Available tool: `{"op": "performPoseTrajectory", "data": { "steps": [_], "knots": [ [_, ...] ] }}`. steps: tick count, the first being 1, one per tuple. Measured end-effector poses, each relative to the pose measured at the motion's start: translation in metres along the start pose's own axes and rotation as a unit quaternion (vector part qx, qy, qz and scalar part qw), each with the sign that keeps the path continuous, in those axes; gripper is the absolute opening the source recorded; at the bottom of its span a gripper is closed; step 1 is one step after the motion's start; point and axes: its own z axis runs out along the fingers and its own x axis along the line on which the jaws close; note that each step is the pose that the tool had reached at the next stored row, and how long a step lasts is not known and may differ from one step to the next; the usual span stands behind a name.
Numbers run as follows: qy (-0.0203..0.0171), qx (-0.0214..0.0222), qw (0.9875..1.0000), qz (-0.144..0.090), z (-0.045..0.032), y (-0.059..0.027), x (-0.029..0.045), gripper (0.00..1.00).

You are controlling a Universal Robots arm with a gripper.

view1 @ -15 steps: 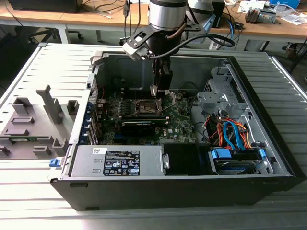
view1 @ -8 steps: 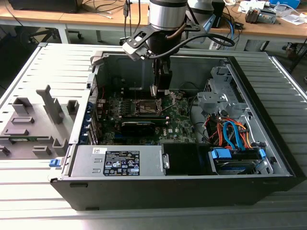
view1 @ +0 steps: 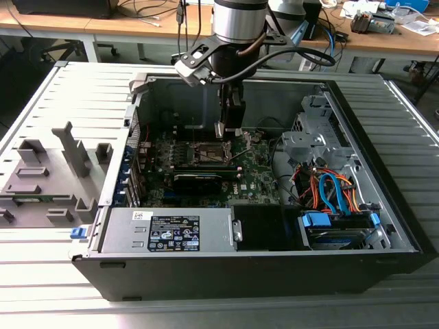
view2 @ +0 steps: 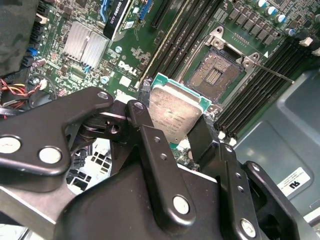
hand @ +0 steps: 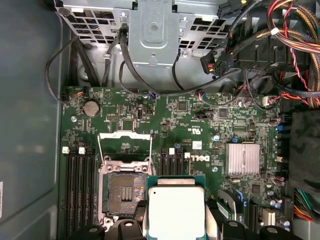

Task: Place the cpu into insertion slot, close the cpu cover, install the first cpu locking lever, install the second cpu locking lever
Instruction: 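Place the cpu into insertion slot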

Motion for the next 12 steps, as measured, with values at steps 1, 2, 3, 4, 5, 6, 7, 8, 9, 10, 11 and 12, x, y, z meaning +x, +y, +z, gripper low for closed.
{"op": "performPoseTrajectory", "data": {
  "steps": [1,2,3,4,5,6,7,8,9,10,11,12],
  "knots": [
    [-0.0002,0.0001,1.0,0.001,0.0,0.0,0.0,0.54],
    [-0.0005,0.0002,1.0,0.002,0.0,0.0,0.0,0.54],
    [-0.0007,0.0003,1.0,0.002,0.0,0.0,0.0,0.54],
    [-0.0009,0.0003,1.0,0.003,0.0,0.0,0.0,0.54],
    [-0.0011,0.0004,1.0,0.004,0.0,0.0,0.0,0.54],
    [-0.0013,0.0005,1.0,0.005,0.0,0.0,0.0,0.54],
    [-0.0015,0.0006,1.0,0.006,0.0,0.0,0.0,0.54],
    [-0.0017,0.0007,1.0,0.006,0.0,0.0,0.0,0.54],
    [-0.0019,0.0007,1.0,0.007,0.0,0.0,0.0,0.54],
    [-0.0021,0.0008,1.0,0.008,0.0,0.0,0.0,0.54],
    [-0.0023,0.0009,1.0,0.009,0.0,0.0,0.0,0.54],
    [-0.0026,0.001,1.0,0.009,0.0,0.0,0.0,0.54]
  ]
}}
